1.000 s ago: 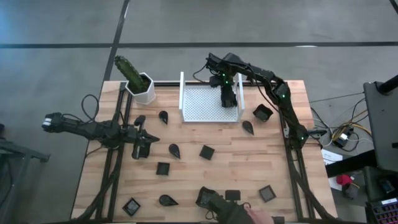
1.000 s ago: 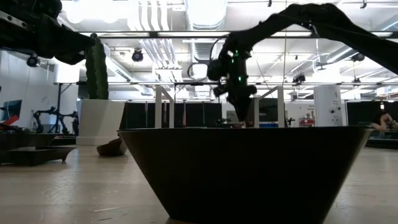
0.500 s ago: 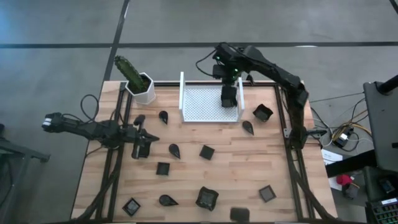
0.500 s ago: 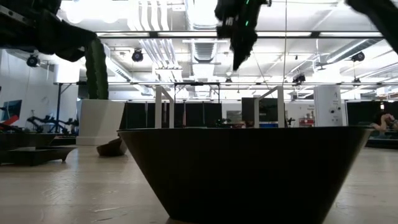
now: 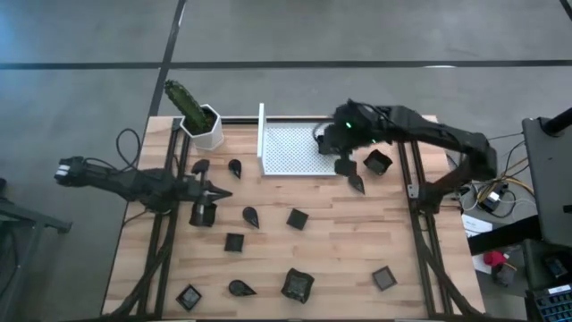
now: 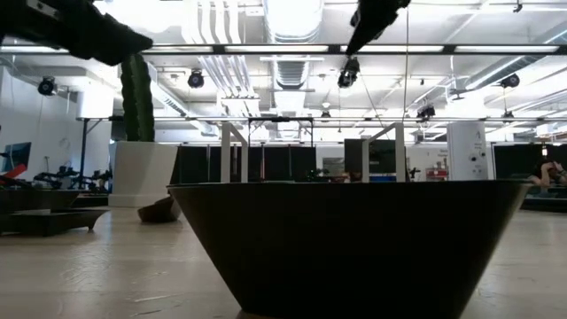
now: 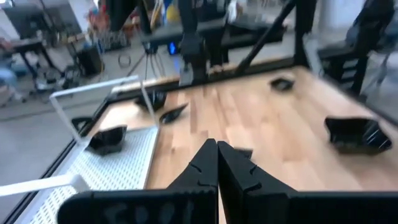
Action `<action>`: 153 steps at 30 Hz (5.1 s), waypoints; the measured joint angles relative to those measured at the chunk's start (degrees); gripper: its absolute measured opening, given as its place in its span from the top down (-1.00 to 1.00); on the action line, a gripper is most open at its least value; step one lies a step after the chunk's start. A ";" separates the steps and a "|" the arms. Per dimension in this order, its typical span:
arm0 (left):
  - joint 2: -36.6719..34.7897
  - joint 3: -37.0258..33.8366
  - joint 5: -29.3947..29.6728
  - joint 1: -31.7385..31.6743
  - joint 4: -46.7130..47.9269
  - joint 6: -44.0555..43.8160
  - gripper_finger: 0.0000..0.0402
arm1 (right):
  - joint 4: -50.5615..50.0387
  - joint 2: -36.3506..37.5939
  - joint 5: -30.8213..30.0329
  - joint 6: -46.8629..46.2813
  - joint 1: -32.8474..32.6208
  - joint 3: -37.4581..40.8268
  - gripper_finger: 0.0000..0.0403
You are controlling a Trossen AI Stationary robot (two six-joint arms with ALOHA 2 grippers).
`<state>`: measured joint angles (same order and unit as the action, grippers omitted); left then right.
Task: Pick & Place Mini shaped plates
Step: Put the black square plate on the shelf
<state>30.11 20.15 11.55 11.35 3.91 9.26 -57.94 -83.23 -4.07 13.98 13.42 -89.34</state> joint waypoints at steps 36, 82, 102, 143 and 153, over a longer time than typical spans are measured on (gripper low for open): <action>53.27 32.66 1.62 1.51 7.05 -4.49 0.79 | 25.94 17.50 -0.62 -14.18 -16.32 36.90 0.96; 76.23 43.44 -2.43 -5.27 7.99 -60.44 0.55 | 28.53 17.47 -0.53 -12.42 -16.30 36.90 0.96; 77.00 43.18 -2.73 -5.22 5.92 -60.36 0.55 | 28.62 17.47 -0.54 -12.28 -16.30 36.88 0.96; 76.76 63.16 -4.71 -11.17 27.01 -33.05 1.00 | 28.64 17.45 -0.53 -11.90 -16.29 36.87 0.96; 76.67 75.51 -12.74 -23.07 38.45 -12.87 1.00 | 28.64 17.45 -0.51 -12.07 -16.27 36.87 0.96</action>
<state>106.78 95.66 -1.19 -11.72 42.35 -3.61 -29.30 -65.78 -4.58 1.91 -2.85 -52.47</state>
